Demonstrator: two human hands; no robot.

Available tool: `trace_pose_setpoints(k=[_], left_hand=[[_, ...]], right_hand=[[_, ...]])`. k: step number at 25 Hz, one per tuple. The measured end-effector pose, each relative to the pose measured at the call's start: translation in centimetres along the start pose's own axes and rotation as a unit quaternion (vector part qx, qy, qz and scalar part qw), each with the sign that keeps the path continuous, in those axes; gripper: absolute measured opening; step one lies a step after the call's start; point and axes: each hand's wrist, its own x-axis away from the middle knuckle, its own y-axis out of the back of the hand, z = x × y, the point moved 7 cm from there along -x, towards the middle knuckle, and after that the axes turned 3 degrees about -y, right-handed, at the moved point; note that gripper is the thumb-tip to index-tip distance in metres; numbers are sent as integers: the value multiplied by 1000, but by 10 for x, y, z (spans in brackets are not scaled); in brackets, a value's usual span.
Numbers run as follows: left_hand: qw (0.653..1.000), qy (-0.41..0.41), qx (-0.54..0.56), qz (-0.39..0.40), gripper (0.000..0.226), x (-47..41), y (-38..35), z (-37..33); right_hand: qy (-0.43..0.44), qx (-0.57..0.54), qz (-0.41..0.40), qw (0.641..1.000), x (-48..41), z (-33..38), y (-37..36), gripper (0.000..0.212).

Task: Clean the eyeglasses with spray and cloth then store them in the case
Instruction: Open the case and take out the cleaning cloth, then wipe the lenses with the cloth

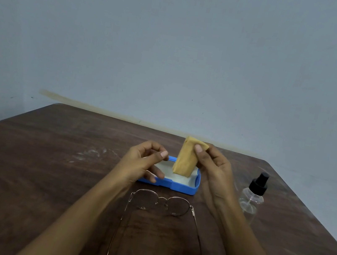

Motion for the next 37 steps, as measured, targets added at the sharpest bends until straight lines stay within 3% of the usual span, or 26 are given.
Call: trace_pose_setpoints(k=[6, 12, 16, 22, 30, 34, 37], left_hand=[[976, -91, -195, -26, 12, 6, 19, -9], [955, -147, -252, -57, 26, 25, 35, -5], [906, -212, -363, -46, 25, 46, 44, -10], [872, -226, -433, 39, 38, 66, 44, -5], [877, -207, -431, 49, 27, 72, 38, 0], [881, -193, -430, 38, 19, 70, 39, 4], [889, -190, -416, 26, 19, 67, 40, 5]], right_hand=[[-59, 16, -86, 994, 10, -11, 24, 15], [-60, 124, -100, 985, 38, -15, 43, 19], [-46, 210, -103, 971, 54, -10, 45, 23], [-83, 426, 2, 901, 74, -11, 41, 37], [-60, 516, 107, 848, 82, -6, 38, 44], [-43, 515, 146, 843, 85, -4, 33, 44], [-42, 497, 150, 853, 84, -6, 33, 27]])
